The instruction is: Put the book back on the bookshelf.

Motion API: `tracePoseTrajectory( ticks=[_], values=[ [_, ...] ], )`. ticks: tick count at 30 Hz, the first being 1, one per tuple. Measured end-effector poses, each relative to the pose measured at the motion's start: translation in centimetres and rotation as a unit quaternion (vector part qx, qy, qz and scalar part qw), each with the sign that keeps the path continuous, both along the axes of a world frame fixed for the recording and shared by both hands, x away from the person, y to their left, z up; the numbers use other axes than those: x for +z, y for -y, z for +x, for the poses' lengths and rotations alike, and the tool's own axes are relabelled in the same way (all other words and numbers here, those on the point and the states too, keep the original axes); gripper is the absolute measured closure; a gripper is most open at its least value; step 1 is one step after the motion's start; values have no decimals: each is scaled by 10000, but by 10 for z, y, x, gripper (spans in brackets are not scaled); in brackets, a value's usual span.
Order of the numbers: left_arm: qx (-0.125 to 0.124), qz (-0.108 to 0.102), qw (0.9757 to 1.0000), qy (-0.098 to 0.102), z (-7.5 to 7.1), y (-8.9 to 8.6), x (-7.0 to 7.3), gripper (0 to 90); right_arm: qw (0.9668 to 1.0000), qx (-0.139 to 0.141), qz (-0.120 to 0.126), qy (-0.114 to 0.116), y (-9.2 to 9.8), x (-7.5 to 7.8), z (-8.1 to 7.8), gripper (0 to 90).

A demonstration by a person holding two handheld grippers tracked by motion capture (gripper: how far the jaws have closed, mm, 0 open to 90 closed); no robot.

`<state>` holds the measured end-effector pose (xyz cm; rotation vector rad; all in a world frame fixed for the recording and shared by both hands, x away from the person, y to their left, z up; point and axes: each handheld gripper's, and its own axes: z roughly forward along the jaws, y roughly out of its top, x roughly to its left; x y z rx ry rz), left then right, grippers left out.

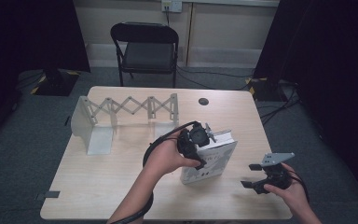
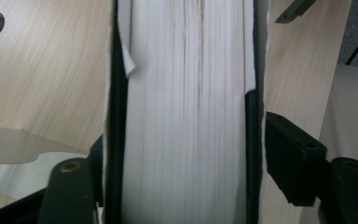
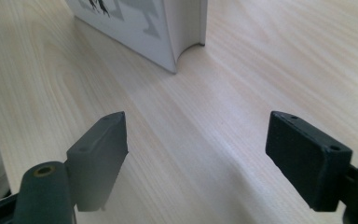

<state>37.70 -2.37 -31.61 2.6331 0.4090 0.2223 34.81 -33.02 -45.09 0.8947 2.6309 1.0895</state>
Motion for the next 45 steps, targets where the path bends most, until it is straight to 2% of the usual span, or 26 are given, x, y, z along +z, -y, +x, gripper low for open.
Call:
tracePoseTrajectory(
  ticks=[3,4,5,7,10,15,18,19,21,24,26,27,29,35,37,45],
  values=[
    [-4,17,10000,-35,2,5,-1,273,10000,1,45,-33,-1,-7,-1,204],
    [-7,30,9999,-123,4,7,-2,273,10000,-9,42,-45,-2,-10,-2,204],
    [11,103,9999,-109,4,9,-3,269,10000,-26,42,-74,-3,-17,-4,204],
    [-34,199,9998,-79,8,13,-4,298,9999,-33,46,-106,-4,-22,-4,204],
    [-24,153,9998,-87,9,13,-4,387,9999,-79,63,-86,-5,-29,-6,205],
    [-10,227,9997,-114,11,15,-5,406,9999,-74,-108,-47,-9,-36,-7,205],
    [-12,294,9993,-214,12,18,-4,421,9999,-108,-125,13,-11,-37,-7,202],
    [-12,294,9993,-214,12,18,-4,421,9999,-108,-125,13,-11,-37,-7,202],
    [-41,277,9994,-191,13,21,-4,422,9997,-98,-180,166,-13,-39,-8,193],
    [-93,363,9991,-218,15,26,-3,424,9993,-90,-260,253,-15,-40,-9,192],
    [-71,339,9991,-228,16,28,-5,422,9993,-90,-258,260,-15,-40,-9,192],
    [-128,370,9990,-229,17,29,-5,422,9993,-102,-232,272,-14,-40,-10,192],
    [-65,330,9991,-272,18,31,-7,418,9992,-122,-181,321,-13,-42,-9,193],
    [-140,469,9983,-321,18,34,-7,456,9991,-164,-109,374,-12,-43,-10,189],
    [-138,560,9975,-416,17,37,-5,472,9990,-204,-68,400,-12,-44,-10,188],
    [164,552,9974,-440,10,38,-5,517,9985,-262,18,472,-12,-46,-11,186]
  ],
)
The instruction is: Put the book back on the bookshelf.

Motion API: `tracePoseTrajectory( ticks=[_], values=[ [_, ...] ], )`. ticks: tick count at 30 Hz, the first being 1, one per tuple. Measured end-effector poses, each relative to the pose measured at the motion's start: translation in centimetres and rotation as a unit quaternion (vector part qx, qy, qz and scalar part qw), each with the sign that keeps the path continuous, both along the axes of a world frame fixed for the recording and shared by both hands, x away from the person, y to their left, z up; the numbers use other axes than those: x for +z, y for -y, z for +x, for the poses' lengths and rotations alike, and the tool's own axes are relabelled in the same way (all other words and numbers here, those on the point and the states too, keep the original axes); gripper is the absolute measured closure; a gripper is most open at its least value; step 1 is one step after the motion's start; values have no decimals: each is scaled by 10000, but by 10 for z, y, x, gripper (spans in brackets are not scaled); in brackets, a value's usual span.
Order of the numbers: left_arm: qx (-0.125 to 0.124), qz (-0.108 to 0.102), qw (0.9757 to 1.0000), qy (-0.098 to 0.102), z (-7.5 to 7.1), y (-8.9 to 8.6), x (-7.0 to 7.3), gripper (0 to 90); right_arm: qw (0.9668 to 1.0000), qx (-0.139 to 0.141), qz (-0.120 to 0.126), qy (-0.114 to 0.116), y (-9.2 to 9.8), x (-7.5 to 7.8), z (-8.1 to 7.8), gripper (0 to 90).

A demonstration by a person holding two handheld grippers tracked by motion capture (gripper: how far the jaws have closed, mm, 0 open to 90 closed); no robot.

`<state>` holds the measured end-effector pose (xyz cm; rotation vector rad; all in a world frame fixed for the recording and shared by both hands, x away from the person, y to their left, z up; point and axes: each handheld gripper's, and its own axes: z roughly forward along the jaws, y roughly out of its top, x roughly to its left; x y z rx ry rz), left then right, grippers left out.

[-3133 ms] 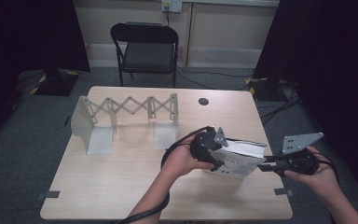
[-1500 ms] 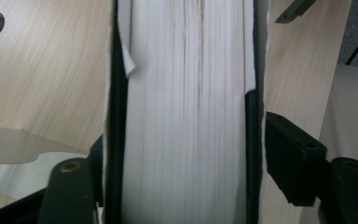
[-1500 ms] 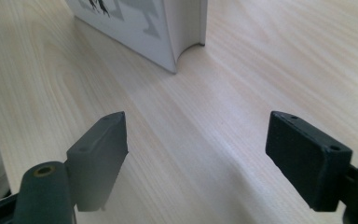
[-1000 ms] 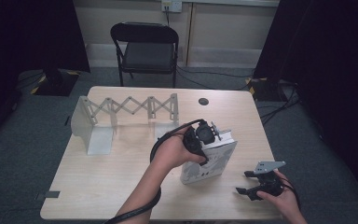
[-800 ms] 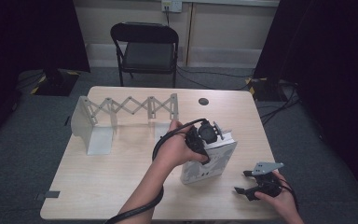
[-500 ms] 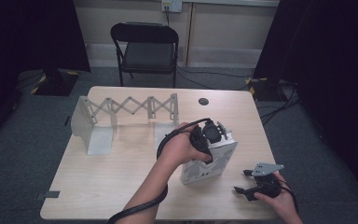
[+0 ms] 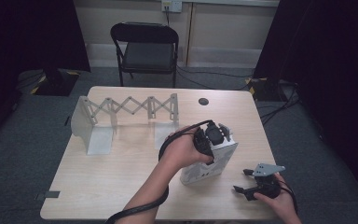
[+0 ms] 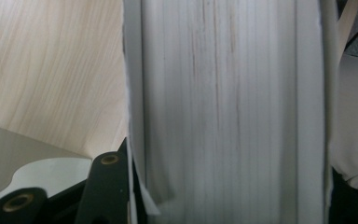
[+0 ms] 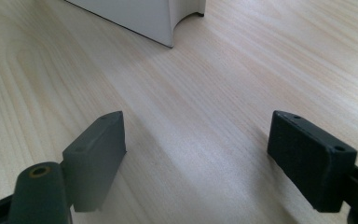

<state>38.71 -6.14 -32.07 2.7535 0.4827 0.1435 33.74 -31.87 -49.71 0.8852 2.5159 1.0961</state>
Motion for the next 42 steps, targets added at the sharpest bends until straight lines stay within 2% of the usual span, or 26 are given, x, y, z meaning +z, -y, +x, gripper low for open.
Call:
tracePoseTrajectory(
  ticks=[4,7,14,15,17,19,24,26,28,33,36,42],
  values=[
    [21,31,9999,-101,-2,-6,1,519,10000,3,33,27,0,-1,0,186],
    [136,4,9998,-165,-2,-11,1,515,10000,-20,41,36,0,-1,0,186],
    [191,196,9993,-239,1,-8,2,489,10000,-26,40,41,0,-1,0,187],
    [280,183,9991,-259,2,-8,1,482,10000,-28,45,45,0,-1,0,186],
    [284,185,9990,-285,3,-8,2,485,10000,-34,44,46,0,-1,0,186],
    [207,175,9993,-274,1,-8,2,507,10000,-42,45,48,0,-1,0,186],
    [383,194,9988,-239,-5,-7,3,526,10000,-43,49,42,-1,-1,1,186],
    [488,208,9980,-340,-5,-11,4,527,10000,-43,49,41,-1,-1,1,186],
    [694,243,9960,-502,-5,-19,7,528,10000,-44,50,41,-1,-1,1,186],
    [939,312,9941,-451,-5,-33,14,528,10000,-40,50,42,-1,-1,1,186],
    [1066,274,9929,-455,-6,-41,17,528,10000,-40,54,39,-1,-1,1,183],
    [1243,299,9905,-501,-7,-55,18,528,10000,-24,0,25,-3,-1,1,139]
  ],
)
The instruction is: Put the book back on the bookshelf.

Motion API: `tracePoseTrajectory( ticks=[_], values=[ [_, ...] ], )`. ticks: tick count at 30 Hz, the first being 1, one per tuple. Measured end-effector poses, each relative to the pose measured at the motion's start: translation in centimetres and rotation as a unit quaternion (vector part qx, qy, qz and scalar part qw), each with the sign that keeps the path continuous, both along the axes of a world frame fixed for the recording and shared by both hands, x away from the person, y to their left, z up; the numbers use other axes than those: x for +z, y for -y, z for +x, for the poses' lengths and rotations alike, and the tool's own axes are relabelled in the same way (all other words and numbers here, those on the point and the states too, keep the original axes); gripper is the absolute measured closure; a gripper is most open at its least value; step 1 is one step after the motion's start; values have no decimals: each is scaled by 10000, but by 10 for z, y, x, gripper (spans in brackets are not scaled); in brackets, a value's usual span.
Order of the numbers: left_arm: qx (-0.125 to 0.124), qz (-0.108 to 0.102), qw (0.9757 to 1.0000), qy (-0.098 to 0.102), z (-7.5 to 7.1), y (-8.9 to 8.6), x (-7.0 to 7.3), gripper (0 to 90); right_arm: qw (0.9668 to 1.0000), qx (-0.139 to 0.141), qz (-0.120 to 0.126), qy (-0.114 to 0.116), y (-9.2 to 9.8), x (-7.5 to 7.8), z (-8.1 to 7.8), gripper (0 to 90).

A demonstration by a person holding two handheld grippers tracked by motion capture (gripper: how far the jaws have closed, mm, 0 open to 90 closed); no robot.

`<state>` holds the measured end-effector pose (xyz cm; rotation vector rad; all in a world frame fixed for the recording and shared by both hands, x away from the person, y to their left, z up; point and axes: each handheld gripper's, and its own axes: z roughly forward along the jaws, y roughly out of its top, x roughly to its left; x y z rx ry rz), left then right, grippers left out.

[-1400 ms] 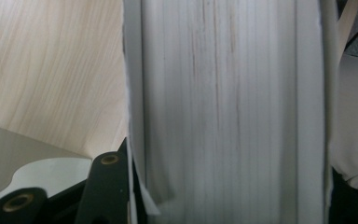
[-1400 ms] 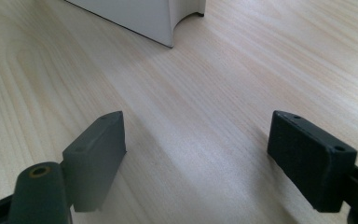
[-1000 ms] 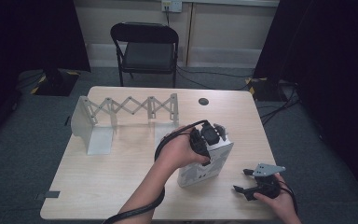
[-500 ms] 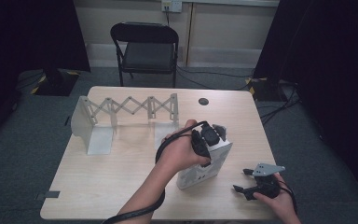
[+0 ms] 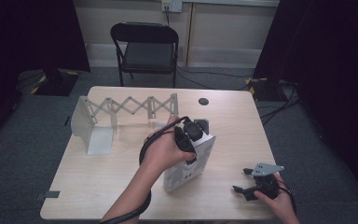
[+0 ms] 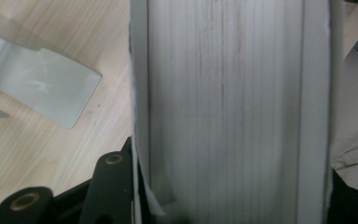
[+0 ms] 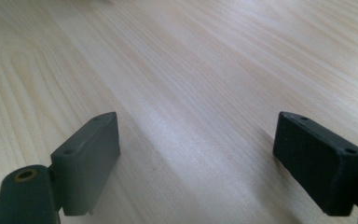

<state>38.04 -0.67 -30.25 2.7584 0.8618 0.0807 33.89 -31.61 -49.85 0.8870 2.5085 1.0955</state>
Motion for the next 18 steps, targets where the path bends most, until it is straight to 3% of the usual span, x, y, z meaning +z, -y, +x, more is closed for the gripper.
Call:
tracePoseTrajectory(
  ticks=[18],
  values=[
    [487,38,9988,-31,3,-32,2,528,10000,-1,1,-4,0,0,0,138]
  ],
)
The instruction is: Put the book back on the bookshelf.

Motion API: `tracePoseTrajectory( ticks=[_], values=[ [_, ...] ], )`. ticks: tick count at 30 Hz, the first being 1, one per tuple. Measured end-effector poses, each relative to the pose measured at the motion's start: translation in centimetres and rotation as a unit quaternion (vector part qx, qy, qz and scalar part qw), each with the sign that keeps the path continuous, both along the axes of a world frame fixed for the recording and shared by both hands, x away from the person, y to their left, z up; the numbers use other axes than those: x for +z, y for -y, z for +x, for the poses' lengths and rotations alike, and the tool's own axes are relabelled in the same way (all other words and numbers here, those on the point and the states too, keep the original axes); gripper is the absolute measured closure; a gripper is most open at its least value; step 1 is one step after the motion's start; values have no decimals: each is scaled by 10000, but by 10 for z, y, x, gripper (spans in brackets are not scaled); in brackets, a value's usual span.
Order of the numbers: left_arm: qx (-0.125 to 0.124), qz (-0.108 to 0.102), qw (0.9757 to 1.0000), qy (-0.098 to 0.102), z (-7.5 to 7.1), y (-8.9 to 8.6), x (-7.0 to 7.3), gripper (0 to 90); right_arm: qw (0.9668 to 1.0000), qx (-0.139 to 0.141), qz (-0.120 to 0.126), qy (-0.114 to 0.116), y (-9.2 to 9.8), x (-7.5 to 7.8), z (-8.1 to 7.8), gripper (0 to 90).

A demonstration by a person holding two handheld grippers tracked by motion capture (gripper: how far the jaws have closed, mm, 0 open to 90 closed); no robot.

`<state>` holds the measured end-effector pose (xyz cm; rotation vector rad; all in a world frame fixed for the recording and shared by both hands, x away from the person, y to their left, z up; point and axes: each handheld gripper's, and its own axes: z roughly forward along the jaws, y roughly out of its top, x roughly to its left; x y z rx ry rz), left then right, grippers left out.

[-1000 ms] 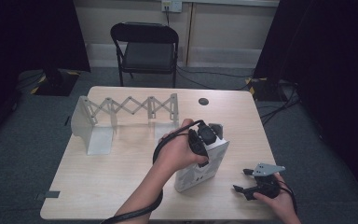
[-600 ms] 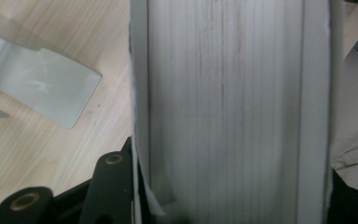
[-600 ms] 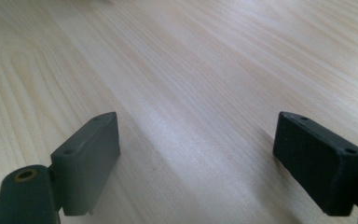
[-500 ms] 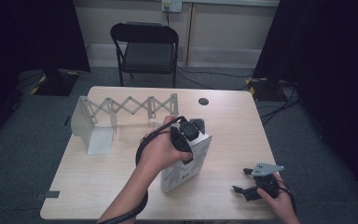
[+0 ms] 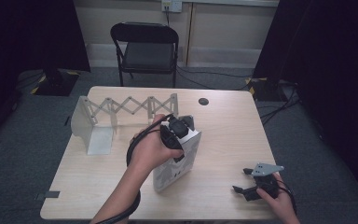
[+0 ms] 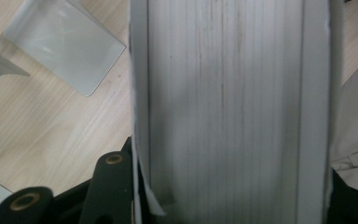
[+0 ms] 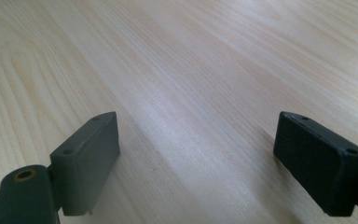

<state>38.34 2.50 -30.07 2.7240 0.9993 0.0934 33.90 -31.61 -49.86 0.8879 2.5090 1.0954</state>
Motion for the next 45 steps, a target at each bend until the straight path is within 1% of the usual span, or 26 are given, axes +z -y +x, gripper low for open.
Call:
tracePoseTrajectory(
  ticks=[1,4,5,7,8,9,11,12,13,16,17,18,19,21,22,23,26,29,33,34,38,39,42,43,44,45],
  values=[
    [45,-7,10000,-29,1,-4,0,528,10000,4,-1,5,0,0,0,138],
    [100,-23,9999,-37,1,-5,0,528,10000,-1,0,-2,0,0,0,138],
    [106,14,9999,-46,2,-7,1,528,10000,6,-3,5,0,0,0,138],
    [175,10,9998,-17,2,-11,2,528,10000,8,-4,6,0,0,0,138],
    [175,10,9998,-17,2,-11,2,528,10000,8,-4,6,0,0,0,138],
    [243,-6,9997,-26,3,-14,2,528,10000,3,-3,0,0,0,0,138],
    [308,-13,9995,-30,4,-20,3,528,10000,6,-4,4,0,0,0,138],
    [308,-13,9995,-30,4,-20,3,528,10000,6,-4,3,0,0,0,138],
    [359,16,9994,-14,4,-23,4,528,10000,6,-3,4,0,0,0,138],
    [404,43,9992,-3,4,-26,4,528,10000,5,0,5,0,0,0,138],
    [482,22,9988,-4,5,-30,4,528,10000,4,0,3,0,0,0,138],
    [482,22,9988,-4,5,-30,4,527,10000,4,0,3,0,0,0,138],
    [601,-9,9982,-3,5,-33,2,528,10000,5,-3,2,0,0,0,137],
    [623,-15,9981,-17,5,-35,2,527,10000,4,-4,2,0,0,0,138],
    [643,33,9979,-35,6,-38,2,527,10000,6,-3,3,0,0,0,138],
    [702,25,9975,-44,5,-39,2,528,10000,2,-1,-1,0,0,0,138],
    [676,43,9977,-53,6,-42,2,528,10000,7,-4,4,0,0,0,138],
    [773,-27,9970,-42,7,-48,3,528,10000,7,-3,6,0,0,0,137],
    [810,-25,9967,-42,7,-51,5,528,10000,6,-4,4,0,0,0,137],
    [863,-30,9963,-27,8,-53,5,528,10000,5,-3,3,0,0,0,138],
    [932,-55,9956,1,8,-55,6,528,10000,5,-2,3,0,0,0,138],
    [1026,-123,9946,20,9,-57,6,528,10000,1,-3,-3,0,0,0,138],
    [1090,-134,9940,19,9,-59,6,528,10000,6,-4,4,0,0,0,138],
    [1141,-156,9933,46,10,-61,6,528,10000,1,-2,-1,0,0,0,137],
    [1141,-156,9933,46,10,-61,6,528,10000,1,-2,-1,0,0,0,137],
    [1188,-159,9928,56,11,-62,7,528,10000,5,-2,5,0,0,0,138]
  ],
)
